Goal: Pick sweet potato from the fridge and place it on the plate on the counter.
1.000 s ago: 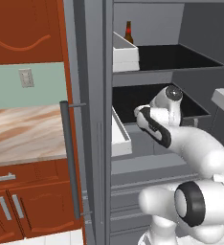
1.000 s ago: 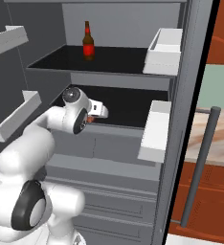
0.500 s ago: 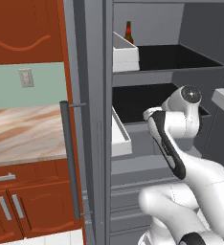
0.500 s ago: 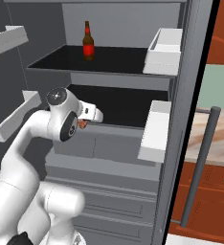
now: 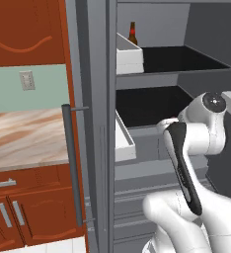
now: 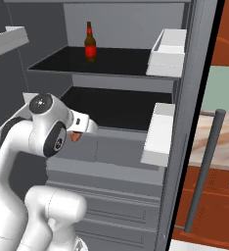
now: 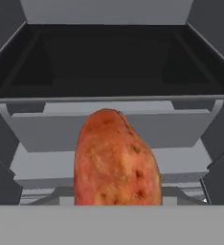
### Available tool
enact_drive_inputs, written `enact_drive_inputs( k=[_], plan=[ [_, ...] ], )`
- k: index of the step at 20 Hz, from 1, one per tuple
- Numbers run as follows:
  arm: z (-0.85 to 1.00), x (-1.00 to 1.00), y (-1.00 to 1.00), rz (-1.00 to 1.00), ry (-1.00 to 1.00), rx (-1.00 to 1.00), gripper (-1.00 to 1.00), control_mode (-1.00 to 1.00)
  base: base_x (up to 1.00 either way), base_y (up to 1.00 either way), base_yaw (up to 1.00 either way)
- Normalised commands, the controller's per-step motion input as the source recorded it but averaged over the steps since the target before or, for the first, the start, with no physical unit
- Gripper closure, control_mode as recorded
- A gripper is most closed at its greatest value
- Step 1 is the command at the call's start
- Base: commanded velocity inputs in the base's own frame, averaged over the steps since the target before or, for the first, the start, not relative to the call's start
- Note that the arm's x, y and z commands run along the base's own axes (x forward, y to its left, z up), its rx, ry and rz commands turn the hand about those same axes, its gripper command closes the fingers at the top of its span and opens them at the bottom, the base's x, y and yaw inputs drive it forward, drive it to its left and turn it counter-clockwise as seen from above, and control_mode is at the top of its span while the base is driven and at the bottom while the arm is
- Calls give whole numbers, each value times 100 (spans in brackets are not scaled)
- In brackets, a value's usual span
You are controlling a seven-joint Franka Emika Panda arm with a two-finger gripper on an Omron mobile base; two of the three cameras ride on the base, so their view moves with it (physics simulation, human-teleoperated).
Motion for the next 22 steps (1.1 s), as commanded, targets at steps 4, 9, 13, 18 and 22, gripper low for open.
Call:
enact_drive_inputs(
  k=[4,9,13,18,22],
  plan=[
    [8,-69,0,0,11,3,100,-100,0,0,0],
    [15,-61,0,0,7,3,100,-100,0,0,0],
    [31,-36,0,-1,7,1,100,-100,0,0,0],
    [38,-53,0,0,4,0,100,-100,0,0,0],
    [30,-59,0,0,4,0,100,-100,0,0,0]
  ],
)
